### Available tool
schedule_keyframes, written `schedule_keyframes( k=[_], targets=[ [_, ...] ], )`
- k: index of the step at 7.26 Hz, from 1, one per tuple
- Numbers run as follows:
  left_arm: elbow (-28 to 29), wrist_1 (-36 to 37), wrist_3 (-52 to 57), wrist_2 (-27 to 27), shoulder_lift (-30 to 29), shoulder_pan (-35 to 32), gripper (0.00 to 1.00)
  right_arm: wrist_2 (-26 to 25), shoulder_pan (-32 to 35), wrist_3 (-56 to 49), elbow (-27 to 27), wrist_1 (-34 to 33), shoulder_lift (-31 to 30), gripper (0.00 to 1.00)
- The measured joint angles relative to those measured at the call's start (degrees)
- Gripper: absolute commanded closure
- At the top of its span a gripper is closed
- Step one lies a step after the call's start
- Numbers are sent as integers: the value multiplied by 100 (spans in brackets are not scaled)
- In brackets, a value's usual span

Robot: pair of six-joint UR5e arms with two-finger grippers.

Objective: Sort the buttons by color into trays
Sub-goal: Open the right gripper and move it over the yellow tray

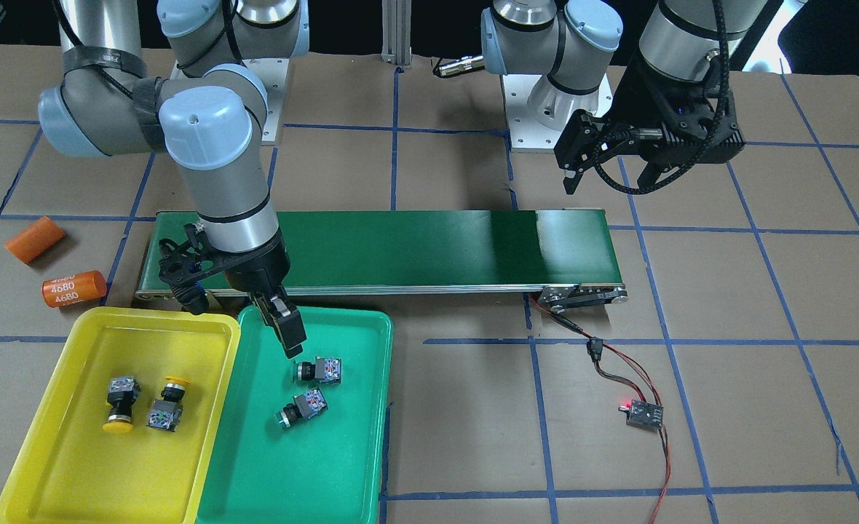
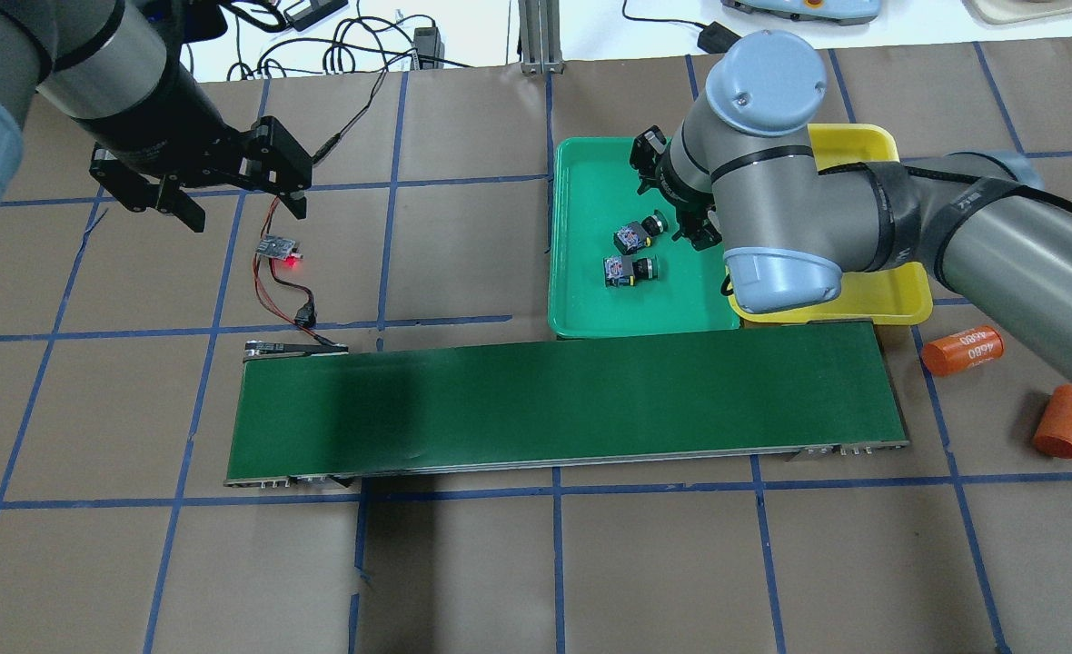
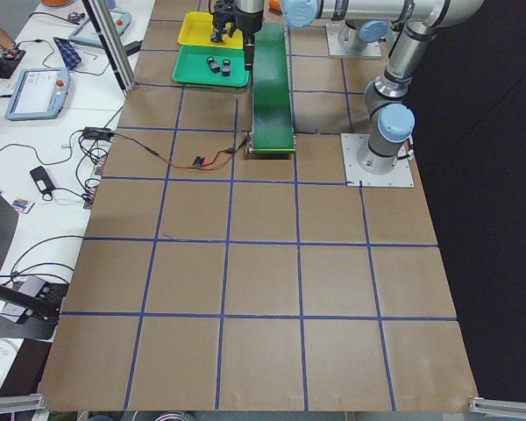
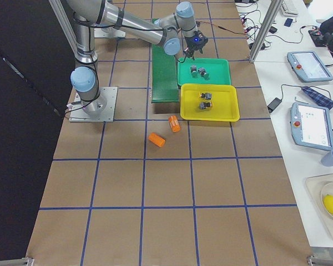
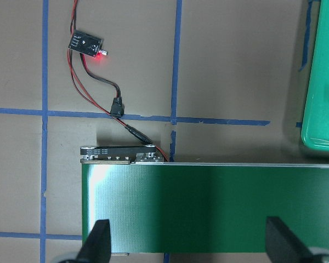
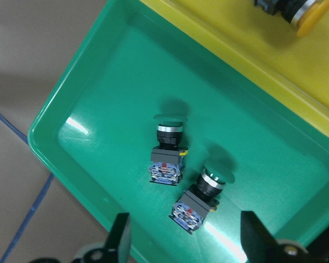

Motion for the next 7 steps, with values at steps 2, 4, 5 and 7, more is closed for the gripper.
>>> schedule_keyframes(
  k=[2, 4, 5, 7],
  targets=[
    [-5, 0, 0, 8, 6, 1, 0, -190, -89, -1422, 5, 983, -337, 0],
    [1, 2, 13, 8, -8, -1, 0, -337, -140, -2859, 19, 1968, -770, 0],
    [4, 17, 19, 5, -20, 0, 0, -365, -177, -3521, 29, 2541, -1038, 0],
    [-5, 246, 16, -11, -56, 6, 0, -469, -330, -4852, 60, 3367, -1503, 0]
  ],
)
